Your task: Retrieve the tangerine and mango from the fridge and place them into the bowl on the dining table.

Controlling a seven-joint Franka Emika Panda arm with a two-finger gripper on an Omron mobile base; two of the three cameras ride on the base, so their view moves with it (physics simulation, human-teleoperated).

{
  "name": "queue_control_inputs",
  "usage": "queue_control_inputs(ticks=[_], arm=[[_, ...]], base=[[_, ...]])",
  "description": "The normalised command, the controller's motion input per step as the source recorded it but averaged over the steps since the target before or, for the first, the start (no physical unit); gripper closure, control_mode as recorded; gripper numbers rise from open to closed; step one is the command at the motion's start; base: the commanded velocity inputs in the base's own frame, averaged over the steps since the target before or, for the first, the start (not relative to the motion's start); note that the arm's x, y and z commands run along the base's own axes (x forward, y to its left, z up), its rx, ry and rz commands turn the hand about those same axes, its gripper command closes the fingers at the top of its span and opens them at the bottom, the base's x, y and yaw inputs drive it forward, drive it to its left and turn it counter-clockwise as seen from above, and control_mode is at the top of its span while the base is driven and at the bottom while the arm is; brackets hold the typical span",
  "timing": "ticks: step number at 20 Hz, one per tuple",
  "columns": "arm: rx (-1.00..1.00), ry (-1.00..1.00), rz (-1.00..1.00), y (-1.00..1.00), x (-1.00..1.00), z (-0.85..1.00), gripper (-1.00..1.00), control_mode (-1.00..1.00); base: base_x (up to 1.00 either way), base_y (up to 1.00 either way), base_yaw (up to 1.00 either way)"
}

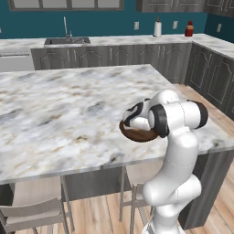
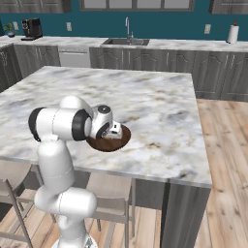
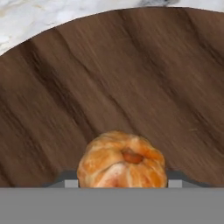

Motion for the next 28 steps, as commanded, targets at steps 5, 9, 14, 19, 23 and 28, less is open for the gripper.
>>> queue_control_inputs(ticks=[5,9,14,19,23,28], arm=[[0.0,0.0,0.01,0.0,0.04,-0.01,-1.0,-1.0],[0.0,0.0,0.01,0.0,0.0,0.07,-1.0,-1.0],[0.0,0.0,0.0,-0.1,-0.08,0.37,-1.0,-1.0],[0.0,-0.02,0.0,-0.15,-0.48,0.81,-1.0,-1.0],[0.0,-0.11,0.0,-0.15,-0.84,0.94,-1.0,-1.0],[-0.04,-0.16,0.01,-0.14,-0.99,1.0,-1.0,-1.0]], base=[[0.0,0.0,0.0],[0.0,0.0,0.0],[0.0,0.0,0.0],[0.0,0.0,0.0],[0.0,0.0,0.0],[0.0,0.0,0.0]])
